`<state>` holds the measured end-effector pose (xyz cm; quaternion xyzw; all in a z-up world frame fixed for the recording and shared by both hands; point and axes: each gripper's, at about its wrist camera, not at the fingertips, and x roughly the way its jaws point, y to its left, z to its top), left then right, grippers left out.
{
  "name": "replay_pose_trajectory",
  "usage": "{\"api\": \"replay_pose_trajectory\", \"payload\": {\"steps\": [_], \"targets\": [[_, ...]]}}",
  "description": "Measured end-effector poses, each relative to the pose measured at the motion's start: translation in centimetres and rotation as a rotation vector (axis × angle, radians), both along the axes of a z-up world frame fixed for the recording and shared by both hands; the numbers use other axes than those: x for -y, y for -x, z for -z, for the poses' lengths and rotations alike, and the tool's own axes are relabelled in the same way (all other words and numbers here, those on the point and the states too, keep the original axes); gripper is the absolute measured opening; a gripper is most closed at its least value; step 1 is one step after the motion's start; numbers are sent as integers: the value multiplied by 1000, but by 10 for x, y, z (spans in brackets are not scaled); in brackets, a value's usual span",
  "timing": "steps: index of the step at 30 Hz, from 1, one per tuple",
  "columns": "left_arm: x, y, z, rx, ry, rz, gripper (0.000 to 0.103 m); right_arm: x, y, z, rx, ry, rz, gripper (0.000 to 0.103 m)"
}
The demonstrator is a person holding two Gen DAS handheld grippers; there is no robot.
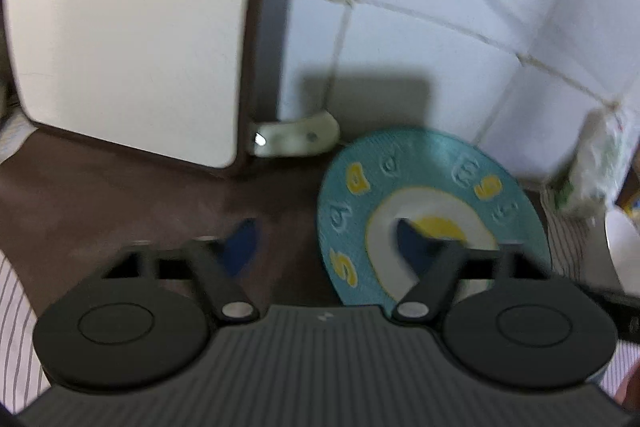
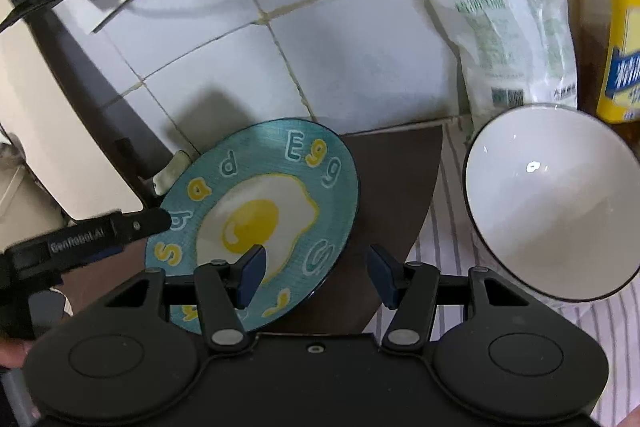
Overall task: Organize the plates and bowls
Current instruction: 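Move the left gripper to the teal Egg plate and grasp its rim, then carry the teal Egg plate with the left gripper onto the bunny plate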
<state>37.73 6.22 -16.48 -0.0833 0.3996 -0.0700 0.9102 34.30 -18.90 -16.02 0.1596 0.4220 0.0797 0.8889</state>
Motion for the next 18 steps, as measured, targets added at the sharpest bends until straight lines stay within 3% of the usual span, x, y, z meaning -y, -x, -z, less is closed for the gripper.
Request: {"api": "replay_pose_trajectory", "payload": {"steps": [2, 5, 8, 15, 18], "targets": [[2, -1, 5, -20, 3, 28, 33, -4, -4, 1, 19, 44, -24, 61], [3, -3, 12, -54, 8, 36, 25, -5, -14, 6, 20, 49, -50, 61], [1, -6, 19, -51, 61, 46, 21, -5, -20, 9, 32, 37, -70, 60], [-4, -8, 25, -47, 111, 38, 19, 3, -29, 22, 1, -9, -32, 24], [-2, -9, 24, -42, 99, 49, 19, 4, -30, 22, -3, -10, -45, 23]]}}
